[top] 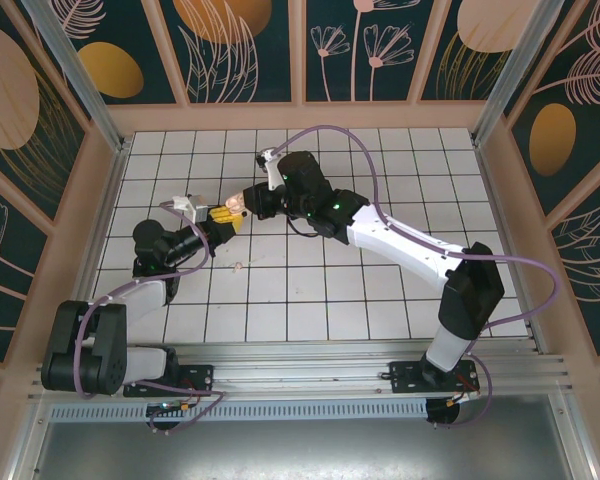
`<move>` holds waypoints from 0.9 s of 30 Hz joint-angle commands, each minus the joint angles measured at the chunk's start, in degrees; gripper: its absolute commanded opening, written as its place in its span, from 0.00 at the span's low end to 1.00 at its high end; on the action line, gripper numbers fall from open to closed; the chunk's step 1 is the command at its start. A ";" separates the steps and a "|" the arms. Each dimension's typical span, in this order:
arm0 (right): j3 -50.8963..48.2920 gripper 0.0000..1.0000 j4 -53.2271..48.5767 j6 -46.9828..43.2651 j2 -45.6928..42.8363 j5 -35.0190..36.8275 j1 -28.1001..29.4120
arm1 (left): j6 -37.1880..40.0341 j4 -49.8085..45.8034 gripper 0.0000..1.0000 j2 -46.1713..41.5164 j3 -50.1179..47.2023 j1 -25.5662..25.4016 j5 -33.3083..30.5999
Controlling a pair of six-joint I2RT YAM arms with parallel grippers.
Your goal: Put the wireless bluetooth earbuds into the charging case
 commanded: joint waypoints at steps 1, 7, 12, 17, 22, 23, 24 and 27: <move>1.43 0.17 -5.65 -2.39 -1.25 3.31 0.66 | 1.44 2.34 0.02 -1.77 2.44 0.56 0.62; 1.68 0.17 -5.00 -3.20 -1.59 5.53 0.84 | 1.81 1.82 0.02 -2.01 2.63 0.56 1.48; 1.89 0.17 -4.61 -3.51 -1.11 5.60 0.85 | 2.01 1.42 0.02 -2.32 2.68 0.56 2.03; 1.46 0.17 -4.80 -3.64 -0.99 7.03 0.96 | 1.97 1.29 0.02 -2.58 2.75 0.59 2.14; 1.69 0.17 -5.83 -4.72 -1.04 7.76 1.09 | 1.71 1.38 0.02 -2.60 2.99 0.51 2.12; 1.73 0.17 -5.98 -4.94 -1.05 7.56 1.05 | 1.64 1.53 0.02 -2.62 3.07 0.52 2.14; 1.70 0.17 -6.16 -5.13 -0.96 7.31 1.20 | 1.60 1.63 0.02 -2.60 3.14 0.52 2.12; 1.59 0.16 -6.38 -5.73 -1.03 5.81 1.44 | 1.46 1.70 0.02 -2.65 3.41 0.54 2.04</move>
